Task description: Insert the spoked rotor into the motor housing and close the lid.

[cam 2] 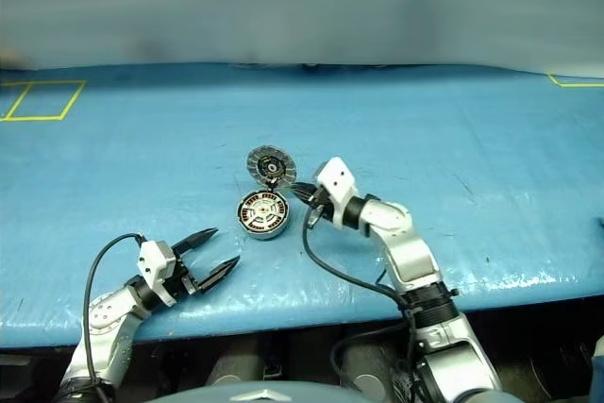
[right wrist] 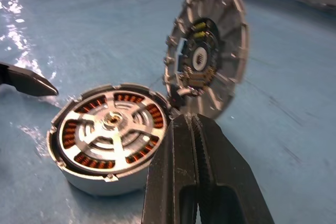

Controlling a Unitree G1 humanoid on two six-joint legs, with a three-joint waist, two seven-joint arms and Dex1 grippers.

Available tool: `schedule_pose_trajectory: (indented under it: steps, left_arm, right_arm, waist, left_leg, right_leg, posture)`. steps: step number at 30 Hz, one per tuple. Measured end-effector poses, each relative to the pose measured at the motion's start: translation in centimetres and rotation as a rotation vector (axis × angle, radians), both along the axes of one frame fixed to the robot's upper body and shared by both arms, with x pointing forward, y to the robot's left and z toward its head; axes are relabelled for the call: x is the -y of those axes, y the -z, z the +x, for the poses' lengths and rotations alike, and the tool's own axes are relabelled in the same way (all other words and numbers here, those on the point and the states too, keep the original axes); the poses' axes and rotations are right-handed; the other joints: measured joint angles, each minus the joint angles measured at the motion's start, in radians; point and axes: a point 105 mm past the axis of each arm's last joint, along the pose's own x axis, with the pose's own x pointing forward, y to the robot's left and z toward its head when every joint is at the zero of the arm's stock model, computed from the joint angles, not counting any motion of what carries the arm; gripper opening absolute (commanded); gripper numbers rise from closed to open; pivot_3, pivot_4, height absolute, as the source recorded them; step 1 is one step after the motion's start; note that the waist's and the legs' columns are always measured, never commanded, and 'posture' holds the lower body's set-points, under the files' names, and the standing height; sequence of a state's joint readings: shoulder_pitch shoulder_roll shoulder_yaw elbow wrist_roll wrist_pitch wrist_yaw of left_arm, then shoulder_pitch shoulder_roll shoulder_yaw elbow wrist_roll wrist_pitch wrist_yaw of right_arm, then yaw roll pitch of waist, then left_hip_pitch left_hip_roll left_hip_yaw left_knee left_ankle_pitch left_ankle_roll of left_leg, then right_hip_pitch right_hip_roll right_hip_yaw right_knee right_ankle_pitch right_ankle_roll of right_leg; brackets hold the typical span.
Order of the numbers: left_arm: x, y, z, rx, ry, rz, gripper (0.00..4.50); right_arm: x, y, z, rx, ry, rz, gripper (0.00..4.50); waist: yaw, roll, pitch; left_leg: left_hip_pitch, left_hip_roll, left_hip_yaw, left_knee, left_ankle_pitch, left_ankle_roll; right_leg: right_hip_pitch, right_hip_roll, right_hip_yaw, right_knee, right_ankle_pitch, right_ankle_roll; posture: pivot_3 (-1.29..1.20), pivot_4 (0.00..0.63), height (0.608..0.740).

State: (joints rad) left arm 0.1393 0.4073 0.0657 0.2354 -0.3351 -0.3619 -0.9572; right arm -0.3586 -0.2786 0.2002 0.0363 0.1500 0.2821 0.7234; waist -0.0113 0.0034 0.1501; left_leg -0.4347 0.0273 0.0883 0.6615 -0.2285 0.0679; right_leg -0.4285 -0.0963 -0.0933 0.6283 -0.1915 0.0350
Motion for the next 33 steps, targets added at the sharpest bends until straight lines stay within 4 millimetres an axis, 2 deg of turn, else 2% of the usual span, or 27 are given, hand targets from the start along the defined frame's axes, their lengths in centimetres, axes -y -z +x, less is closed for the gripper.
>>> schedule_pose_trajectory:
  steps: [4, 6, 9, 12, 14, 16, 21, 27, 30, 33]
  left_arm:
    - [-0.1, 0.0, 0.0, 0.000, -0.003, 0.000, 4.22]
    - [-0.1, 0.0, 0.1, 0.001, -0.005, 0.000, 4.22]
    - [-0.1, 0.0, 0.1, 0.003, -0.006, -0.004, 4.22]
    - [0.0, 0.0, 0.1, 0.008, -0.005, -0.006, 4.22]
    - [0.1, 0.0, 0.1, 0.010, -0.004, -0.008, 4.22]
    - [0.1, -0.1, 0.1, 0.013, -0.004, -0.009, 4.22]
    - [0.0, -0.1, 0.1, 0.018, -0.012, -0.022, 4.22]
    - [0.0, -0.2, 0.1, 0.017, -0.018, -0.034, 4.22]
    - [0.0, -0.2, 0.0, 0.016, -0.018, -0.033, 4.22]
    - [-0.1, -0.1, 0.0, 0.015, -0.023, -0.032, 4.22]
  right_arm:
    - [2.2, 2.2, 1.5, -0.052, 0.111, -0.094, 0.10]
    - [2.6, 2.5, 2.9, -0.065, 0.169, -0.088, 0.10]
    - [1.9, 1.3, 4.8, -0.030, 0.203, -0.038, 0.10]
    - [0.5, -0.7, 6.7, -0.004, 0.183, 0.036, 0.10]
    - [-0.7, -2.0, 7.2, 0.017, 0.138, 0.074, 0.10]
    - [-1.8, -2.4, 7.3, 0.011, 0.080, 0.098, 0.10]
    - [-4.4, -2.6, 5.7, -0.054, -0.115, 0.155, 0.10]
    - [-6.1, -2.5, 2.8, -0.097, -0.338, 0.119, 0.10]
    - [-6.7, -1.6, 0.8, -0.122, -0.428, 0.086, 0.10]
    - [-7.1, 0.3, -0.9, -0.152, -0.475, 0.021, 0.10]
  waist:
    - [-0.001, 0.000, 0.000]
    - [-0.002, 0.001, 0.000]
    - [-0.002, 0.001, 0.001]
    - [-0.002, 0.002, 0.001]
    - [0.000, 0.002, 0.001]
    - [0.001, 0.002, 0.001]
    - [-0.001, 0.002, 0.001]
    - [-0.002, 0.002, 0.001]
    - [-0.002, 0.002, 0.001]
    - [-0.003, 0.002, 0.001]
  left_leg:
    - [0.000, 0.000, 0.000, 0.000, 0.001, -0.001]
    - [0.001, 0.000, 0.001, 0.000, 0.001, 0.000]
    - [0.001, 0.000, 0.001, 0.001, 0.002, 0.000]
    - [0.001, 0.000, 0.001, 0.001, 0.004, 0.004]
    - [0.001, 0.000, 0.001, 0.000, 0.004, 0.005]
    - [0.000, 0.000, 0.001, 0.000, 0.004, 0.005]
    - [0.000, 0.000, 0.001, 0.000, 0.004, 0.005]
    - [0.000, 0.000, 0.001, 0.000, 0.004, 0.005]
    - [0.000, 0.000, 0.001, -0.001, 0.003, 0.005]
    - [0.000, 0.000, 0.001, 0.000, 0.003, 0.004]
  right_leg:
    - [0.000, 0.000, 0.000, 0.001, 0.000, -0.001]
    - [0.000, 0.000, 0.000, 0.001, 0.000, 0.000]
    - [0.000, 0.001, 0.000, 0.001, 0.001, 0.000]
    - [0.000, 0.004, 0.000, 0.002, 0.001, 0.000]
    - [0.000, 0.005, 0.000, 0.001, 0.002, -0.002]
    - [0.000, 0.005, 0.000, 0.001, 0.004, -0.005]
    - [0.000, 0.005, 0.000, 0.001, 0.004, -0.004]
    - [0.000, 0.001, 0.000, 0.001, 0.004, -0.004]
    - [0.000, 0.000, 0.000, 0.001, 0.004, -0.005]
    - [-0.001, 0.000, 0.000, 0.001, 0.004, -0.005]
  posture:
    - [0.00, 0.150, 0.740]
    - [0.00, 0.150, 0.740]
    - [0.00, 0.150, 0.740]
    - [0.00, 0.150, 0.740]
    - [0.00, 0.150, 0.740]
    - [0.00, 0.150, 0.740]
    - [0.00, 0.150, 0.740]
    - [0.00, 0.150, 0.740]
    - [0.00, 0.150, 0.740]
    - [0.00, 0.150, 0.740]
